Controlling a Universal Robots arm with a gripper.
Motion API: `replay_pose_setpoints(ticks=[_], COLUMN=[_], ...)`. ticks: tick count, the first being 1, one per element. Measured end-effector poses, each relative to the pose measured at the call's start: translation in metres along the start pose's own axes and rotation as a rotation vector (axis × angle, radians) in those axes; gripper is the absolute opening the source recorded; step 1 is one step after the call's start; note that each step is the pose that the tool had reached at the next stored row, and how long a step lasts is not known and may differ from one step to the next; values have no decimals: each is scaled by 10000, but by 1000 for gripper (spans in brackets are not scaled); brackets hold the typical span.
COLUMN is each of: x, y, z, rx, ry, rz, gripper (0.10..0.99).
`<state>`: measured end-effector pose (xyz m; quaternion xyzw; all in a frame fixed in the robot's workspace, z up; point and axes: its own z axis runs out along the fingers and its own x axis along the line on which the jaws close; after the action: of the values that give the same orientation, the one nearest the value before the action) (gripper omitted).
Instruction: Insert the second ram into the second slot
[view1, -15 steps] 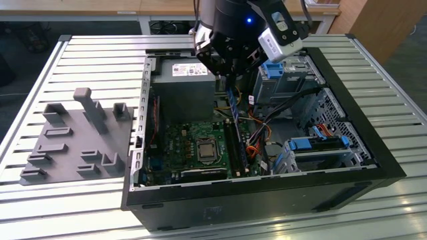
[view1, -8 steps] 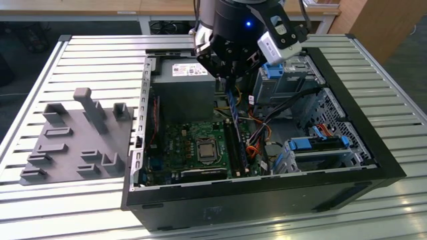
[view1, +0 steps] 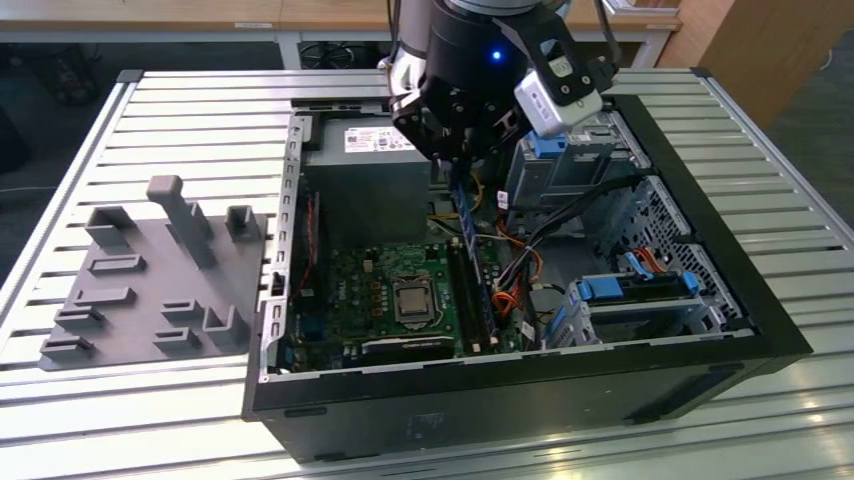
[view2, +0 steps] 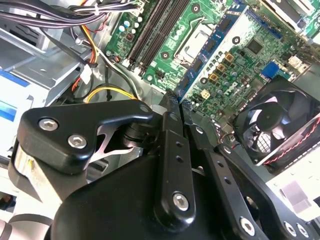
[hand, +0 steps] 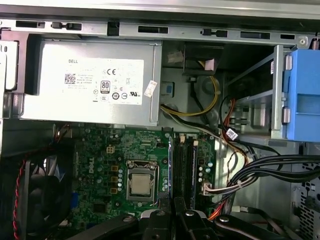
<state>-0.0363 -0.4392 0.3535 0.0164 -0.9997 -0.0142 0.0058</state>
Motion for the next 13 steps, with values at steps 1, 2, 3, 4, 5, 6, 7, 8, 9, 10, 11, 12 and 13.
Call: replay_pose_setpoints(ticks=[1, 2, 3, 4, 5, 6, 7, 8, 9, 10, 11, 12, 13], x=[0, 0, 0, 0, 0, 0, 0, 0, 0, 0, 0, 0, 0], y=[-3, -5, -7, -9, -9, -10, -10, -11, -12, -14, -16, -18, -20], z=[5, 9, 13, 17, 21, 25, 29, 33, 37, 41, 45, 49, 54], rx=[0, -1, -1, -1, -1, -1, 0, -1, -1, 0, 0, 0, -1], ry=[0, 0, 0, 0, 0, 0, 0, -1, 0, -1, -1, 0, 0], rz=[0, 0, 1, 0, 0, 0, 0, 0, 0, -1, 0, 0, 0], gripper=[137, 137, 137, 137, 137, 137, 137, 137, 137, 137, 137, 137, 137])
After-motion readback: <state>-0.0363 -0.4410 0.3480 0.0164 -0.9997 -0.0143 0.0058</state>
